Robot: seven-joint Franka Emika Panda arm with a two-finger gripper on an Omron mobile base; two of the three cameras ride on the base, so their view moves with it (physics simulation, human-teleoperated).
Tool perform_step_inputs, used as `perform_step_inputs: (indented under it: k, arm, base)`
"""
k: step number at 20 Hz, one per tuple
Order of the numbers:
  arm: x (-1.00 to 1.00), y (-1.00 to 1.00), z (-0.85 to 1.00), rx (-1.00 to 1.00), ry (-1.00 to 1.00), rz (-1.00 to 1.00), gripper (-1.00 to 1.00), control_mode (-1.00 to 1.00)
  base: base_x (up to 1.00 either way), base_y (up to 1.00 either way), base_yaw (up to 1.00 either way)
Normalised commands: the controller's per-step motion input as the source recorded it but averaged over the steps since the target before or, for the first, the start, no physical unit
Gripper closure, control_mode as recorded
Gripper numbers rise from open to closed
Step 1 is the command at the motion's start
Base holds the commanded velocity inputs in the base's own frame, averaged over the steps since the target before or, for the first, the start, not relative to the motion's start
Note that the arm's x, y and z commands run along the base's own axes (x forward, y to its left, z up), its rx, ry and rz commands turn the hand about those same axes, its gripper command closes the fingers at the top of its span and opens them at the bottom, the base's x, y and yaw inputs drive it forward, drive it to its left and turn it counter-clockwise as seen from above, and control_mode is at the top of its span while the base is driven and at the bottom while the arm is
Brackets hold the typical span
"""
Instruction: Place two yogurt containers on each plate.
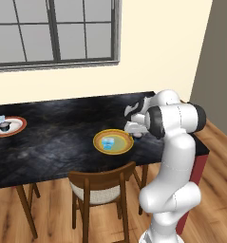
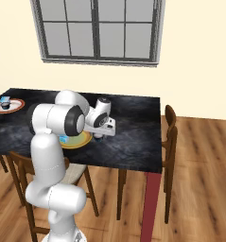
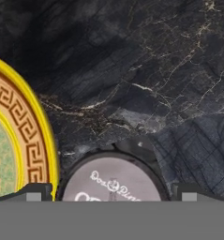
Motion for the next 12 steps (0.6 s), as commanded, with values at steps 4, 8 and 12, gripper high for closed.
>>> perform_step_inputs:
  k: [4, 8, 12]
  arm:
    - [0.00, 0.00, -0.02, 0.03, 0.00, 0.00, 1.00, -1.00]
    - [0.00, 0.00, 0.00, 0.04, 0.00, 0.00, 1.00, -1.00]
    - [0.00, 0.00, 0.04, 0.03, 0.00, 0.00, 1.00, -1.00]
  base:
    - [0.00, 0.00, 0.00]
    - [0.00, 0.00, 0.00]
    - [0.00, 0.00, 0.00]
